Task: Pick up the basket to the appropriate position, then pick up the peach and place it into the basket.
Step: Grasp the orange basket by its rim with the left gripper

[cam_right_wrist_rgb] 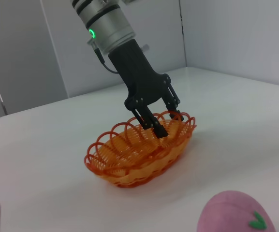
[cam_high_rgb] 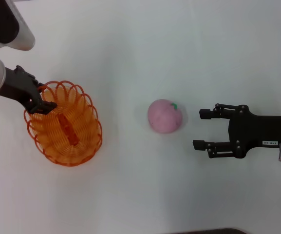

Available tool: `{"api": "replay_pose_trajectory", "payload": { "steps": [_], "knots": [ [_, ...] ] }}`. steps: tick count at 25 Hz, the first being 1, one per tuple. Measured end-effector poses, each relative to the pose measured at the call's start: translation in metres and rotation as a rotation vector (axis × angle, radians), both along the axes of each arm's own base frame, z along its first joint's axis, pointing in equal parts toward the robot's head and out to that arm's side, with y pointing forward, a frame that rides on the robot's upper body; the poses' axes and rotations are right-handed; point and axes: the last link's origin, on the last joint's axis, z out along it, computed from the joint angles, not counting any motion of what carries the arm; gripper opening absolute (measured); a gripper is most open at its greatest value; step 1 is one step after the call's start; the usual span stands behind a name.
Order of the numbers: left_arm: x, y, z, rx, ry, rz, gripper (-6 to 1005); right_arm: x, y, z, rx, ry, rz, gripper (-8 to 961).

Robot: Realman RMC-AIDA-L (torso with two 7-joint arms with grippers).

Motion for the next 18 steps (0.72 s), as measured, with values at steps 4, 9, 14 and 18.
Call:
{"api": "replay_pose_trajectory", "payload": {
  "steps": [4,9,14,18],
  "knots": [
    [-0.0012,-0.0006,0.0,0.004,0.002,0.0,598,0.0001,-0.0001,0.0,0.0,0.0,0.0,855],
    [-0.0006,-0.0006,-0.0002,0.005,0.002,-0.001,397,-0.0001,0.0001,0.0001,0.0,0.001,0.0,855],
    [-0.0001,-0.0003,-0.0002,0.005,0.002,-0.002,286,0.0,0.0006,0.0006,0.004,0.002,-0.002,855],
    [0.0026,0.0008,0.0013,0.018,-0.014,0.01,235,0.0001,0.0015,0.0015,0.011,0.004,-0.004,855]
  ]
}}
